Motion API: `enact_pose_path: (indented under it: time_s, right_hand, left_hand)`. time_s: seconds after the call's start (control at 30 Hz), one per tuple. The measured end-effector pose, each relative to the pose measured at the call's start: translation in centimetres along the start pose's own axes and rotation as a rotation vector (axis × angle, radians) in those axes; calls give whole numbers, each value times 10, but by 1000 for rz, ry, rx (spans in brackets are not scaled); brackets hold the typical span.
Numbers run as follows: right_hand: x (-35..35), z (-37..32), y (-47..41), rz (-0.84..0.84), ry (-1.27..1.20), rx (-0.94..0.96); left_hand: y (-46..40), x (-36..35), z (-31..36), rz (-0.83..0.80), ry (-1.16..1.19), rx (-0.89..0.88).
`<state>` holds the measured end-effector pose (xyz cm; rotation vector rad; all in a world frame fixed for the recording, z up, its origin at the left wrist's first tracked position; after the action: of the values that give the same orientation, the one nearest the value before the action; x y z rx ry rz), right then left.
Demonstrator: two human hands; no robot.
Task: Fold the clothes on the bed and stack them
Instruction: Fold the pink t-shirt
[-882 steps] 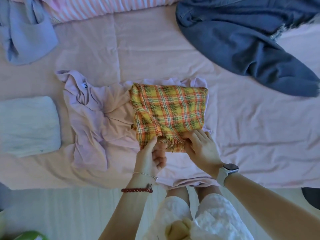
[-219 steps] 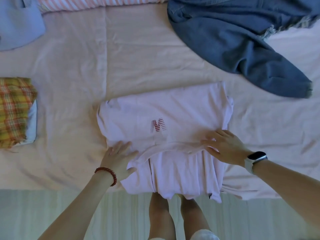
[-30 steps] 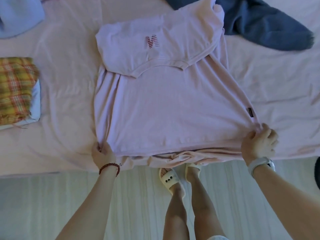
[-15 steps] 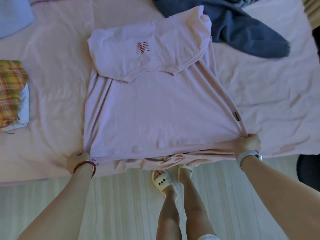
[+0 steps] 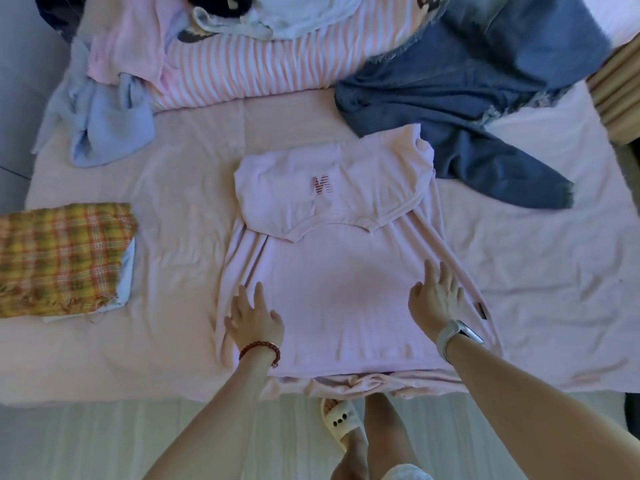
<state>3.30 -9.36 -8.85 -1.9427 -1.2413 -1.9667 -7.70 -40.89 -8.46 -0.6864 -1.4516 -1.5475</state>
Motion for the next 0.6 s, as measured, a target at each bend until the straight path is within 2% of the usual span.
enact_pose_path:
  time_s: [0.2, 0.43, 0.53, 0.6]
  right_hand:
    - [63, -81, -88, 80, -53, 230]
    - [104, -151, -224, 184, 294, 491]
    - [103, -173, -269, 119, 491, 570]
    - [95, -179, -290, 51, 571, 584]
  left_hand:
    - [-80, 46, 93, 62, -51, -195]
    - [-208, 73, 169, 94, -195, -324]
    - [-255, 73, 198, 33, -294, -393]
    - [-276, 63, 212, -69, -366, -423]
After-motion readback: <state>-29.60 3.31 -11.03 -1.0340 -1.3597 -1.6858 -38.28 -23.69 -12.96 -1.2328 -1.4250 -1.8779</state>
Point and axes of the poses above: each hand's wrist, its own y-axis away from the middle knuckle, its own x-axis out of the back of the hand, z = x × y, the point moved 9 cm from there along -y, towards the middle knuckle, and after that the axes turned 5 degrees about y, right-handed, at the moved point
